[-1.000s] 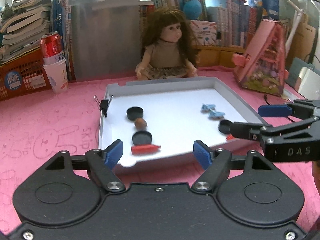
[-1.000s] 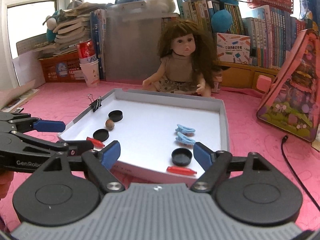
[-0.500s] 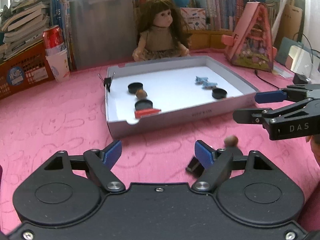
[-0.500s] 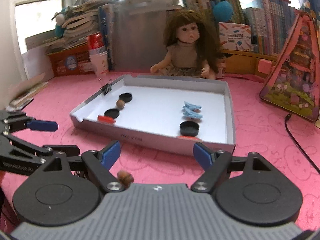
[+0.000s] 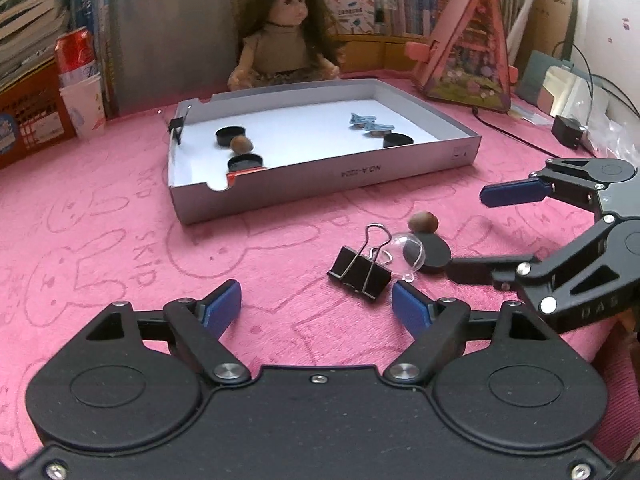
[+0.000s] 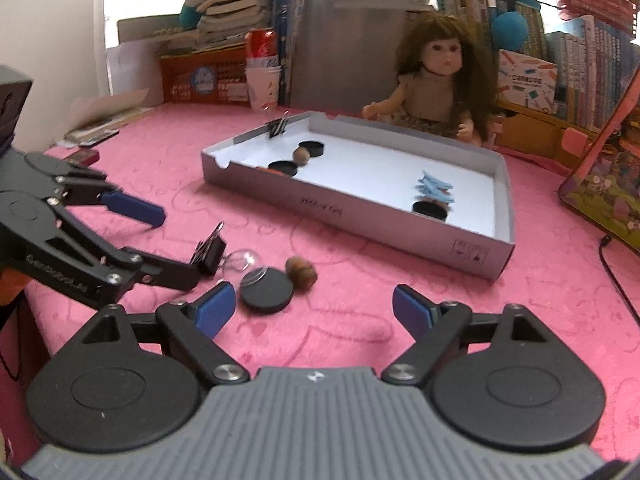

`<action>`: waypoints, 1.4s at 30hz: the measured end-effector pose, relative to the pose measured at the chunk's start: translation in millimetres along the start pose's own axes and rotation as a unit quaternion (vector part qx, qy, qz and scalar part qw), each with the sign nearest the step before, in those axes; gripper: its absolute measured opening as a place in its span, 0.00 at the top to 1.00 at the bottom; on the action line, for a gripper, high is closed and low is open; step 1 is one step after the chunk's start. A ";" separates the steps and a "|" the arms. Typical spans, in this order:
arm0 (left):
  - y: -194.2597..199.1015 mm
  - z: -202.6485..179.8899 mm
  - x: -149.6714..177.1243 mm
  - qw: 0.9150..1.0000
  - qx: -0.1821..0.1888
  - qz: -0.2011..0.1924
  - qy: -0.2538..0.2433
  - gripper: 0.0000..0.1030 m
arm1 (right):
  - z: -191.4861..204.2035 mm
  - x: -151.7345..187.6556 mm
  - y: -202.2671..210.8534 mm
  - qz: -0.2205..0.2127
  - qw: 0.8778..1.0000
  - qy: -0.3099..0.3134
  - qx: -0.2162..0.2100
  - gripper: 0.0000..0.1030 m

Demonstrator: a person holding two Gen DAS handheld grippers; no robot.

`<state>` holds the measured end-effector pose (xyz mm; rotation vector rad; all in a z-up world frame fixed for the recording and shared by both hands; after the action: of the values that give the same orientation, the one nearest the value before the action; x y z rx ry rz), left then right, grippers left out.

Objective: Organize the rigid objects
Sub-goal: 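Withdraw both tools from the tray toward the binder clip and lid, then grasp the black binder clip with the left tool while the right tool grasps a black lid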

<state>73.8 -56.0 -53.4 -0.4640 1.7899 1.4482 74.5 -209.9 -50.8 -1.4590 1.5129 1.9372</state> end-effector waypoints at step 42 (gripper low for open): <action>-15.8 -3.3 -4.5 0.995 -0.064 -0.067 0.025 0.33 | -1.4 -2.6 -12.7 -0.014 0.997 -0.052 0.056 0.46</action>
<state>86.6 -64.4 -60.2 -0.6779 1.6783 1.4736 85.6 -205.0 -55.6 -1.3038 1.5204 1.8494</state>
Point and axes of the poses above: each gripper's, at about its wrist camera, not at the fingertips, and y roughly against the way its jaws point, z to its left, x to its underside, the point moved 8 cm from there along -y, roughly the way its jaws point, and after that the axes turned 4 degrees about y, right-handed, at the moved point
